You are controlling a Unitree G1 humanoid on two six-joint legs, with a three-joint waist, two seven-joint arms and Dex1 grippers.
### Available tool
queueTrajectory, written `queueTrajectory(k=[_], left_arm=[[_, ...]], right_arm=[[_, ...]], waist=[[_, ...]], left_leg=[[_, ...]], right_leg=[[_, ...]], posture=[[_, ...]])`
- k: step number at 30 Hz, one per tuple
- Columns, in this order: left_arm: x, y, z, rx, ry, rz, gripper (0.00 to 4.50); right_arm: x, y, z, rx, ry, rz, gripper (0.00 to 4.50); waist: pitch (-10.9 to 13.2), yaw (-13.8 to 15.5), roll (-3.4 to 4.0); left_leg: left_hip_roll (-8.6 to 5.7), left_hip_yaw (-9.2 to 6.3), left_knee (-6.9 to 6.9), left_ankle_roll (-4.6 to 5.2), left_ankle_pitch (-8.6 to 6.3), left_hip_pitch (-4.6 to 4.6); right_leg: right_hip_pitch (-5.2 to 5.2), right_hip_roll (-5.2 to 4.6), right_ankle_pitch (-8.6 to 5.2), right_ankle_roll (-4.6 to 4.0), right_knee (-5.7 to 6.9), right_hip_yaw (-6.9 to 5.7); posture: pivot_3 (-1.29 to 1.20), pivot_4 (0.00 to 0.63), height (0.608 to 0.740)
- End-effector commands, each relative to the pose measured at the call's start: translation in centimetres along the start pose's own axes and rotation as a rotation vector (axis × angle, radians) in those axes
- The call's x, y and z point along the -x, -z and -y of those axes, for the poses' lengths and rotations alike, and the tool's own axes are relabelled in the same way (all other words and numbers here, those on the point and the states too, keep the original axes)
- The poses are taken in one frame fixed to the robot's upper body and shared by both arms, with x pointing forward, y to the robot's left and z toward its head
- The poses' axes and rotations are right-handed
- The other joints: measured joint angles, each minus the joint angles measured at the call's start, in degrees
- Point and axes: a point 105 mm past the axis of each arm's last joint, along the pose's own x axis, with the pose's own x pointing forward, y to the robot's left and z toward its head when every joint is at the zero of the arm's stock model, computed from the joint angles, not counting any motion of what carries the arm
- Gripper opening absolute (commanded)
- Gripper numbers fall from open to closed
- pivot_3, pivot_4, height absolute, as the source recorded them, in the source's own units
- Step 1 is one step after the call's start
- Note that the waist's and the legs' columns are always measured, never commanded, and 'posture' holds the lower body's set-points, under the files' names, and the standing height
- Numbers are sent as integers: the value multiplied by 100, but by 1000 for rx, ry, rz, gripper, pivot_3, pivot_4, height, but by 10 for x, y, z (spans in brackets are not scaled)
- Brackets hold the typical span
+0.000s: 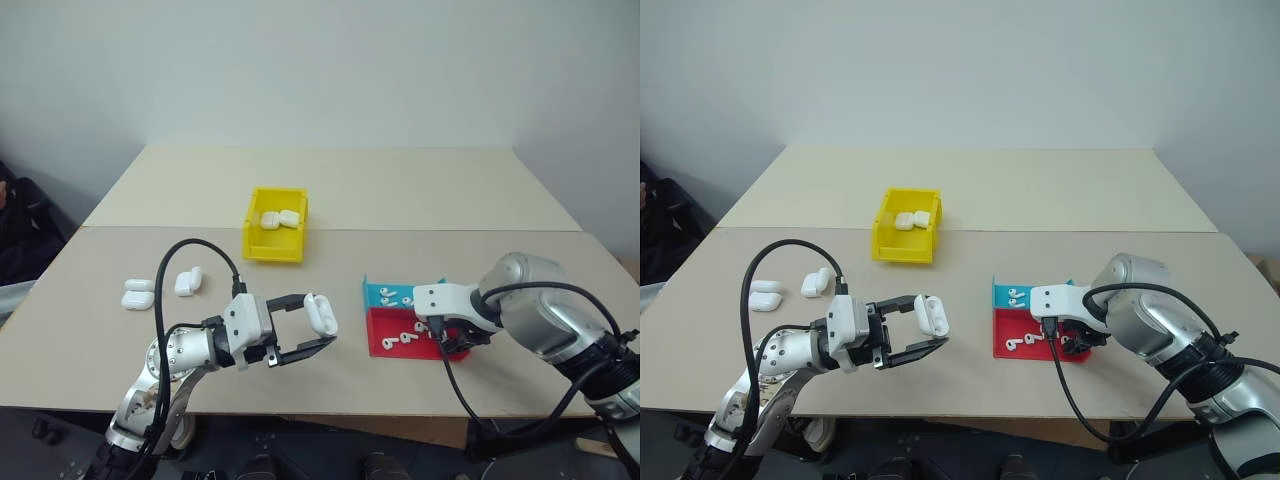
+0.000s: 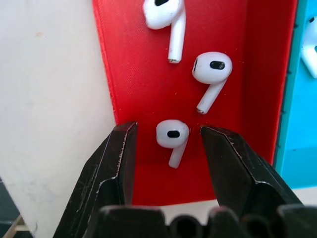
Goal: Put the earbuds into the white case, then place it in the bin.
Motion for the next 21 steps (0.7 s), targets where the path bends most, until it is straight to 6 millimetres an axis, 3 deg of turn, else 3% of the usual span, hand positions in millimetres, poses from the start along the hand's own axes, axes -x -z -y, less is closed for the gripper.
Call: queueTrajectory(k=[1, 11, 14, 16, 21], left_arm=[[-1, -10, 1, -38, 5, 31, 2768], [-1, -9, 0, -37, -2, 26, 2768], [-1, -9, 0, -37, -3, 27, 2768], [-1, -9, -1, -37, -4, 27, 2768], [-1, -9, 0, -36, -3, 27, 2768]], right_arm=[[5, 1, 7, 2, 48, -19, 2471], [4, 4, 8, 10, 48, -31, 2471], [4, 5, 6, 24, 40, -38, 1864], [4, 5, 6, 28, 40, -38, 1204], [5, 6, 6, 47, 38, -38, 1204]], waist=[[0, 0, 0], [0, -1, 0], [0, -2, 0], [0, -3, 0], [0, 0, 0]], left_leg=[[0, 0, 0, 0, 0, 0], [0, 0, 1, 0, 0, 2], [0, -1, 1, 0, 0, 2], [0, 0, 0, 0, 0, 1], [0, 0, 1, 0, 0, 1]], right_leg=[[0, 0, 0, 0, 0, 0], [2, 0, 1, 1, 0, -1], [2, 0, 0, 1, 0, -1], [1, 0, 1, 1, 0, 0], [2, 0, 1, 1, 0, -1]], posture=[[0, 150, 740], [0, 150, 740], [0, 150, 740], [0, 150, 740], [0, 150, 740]])
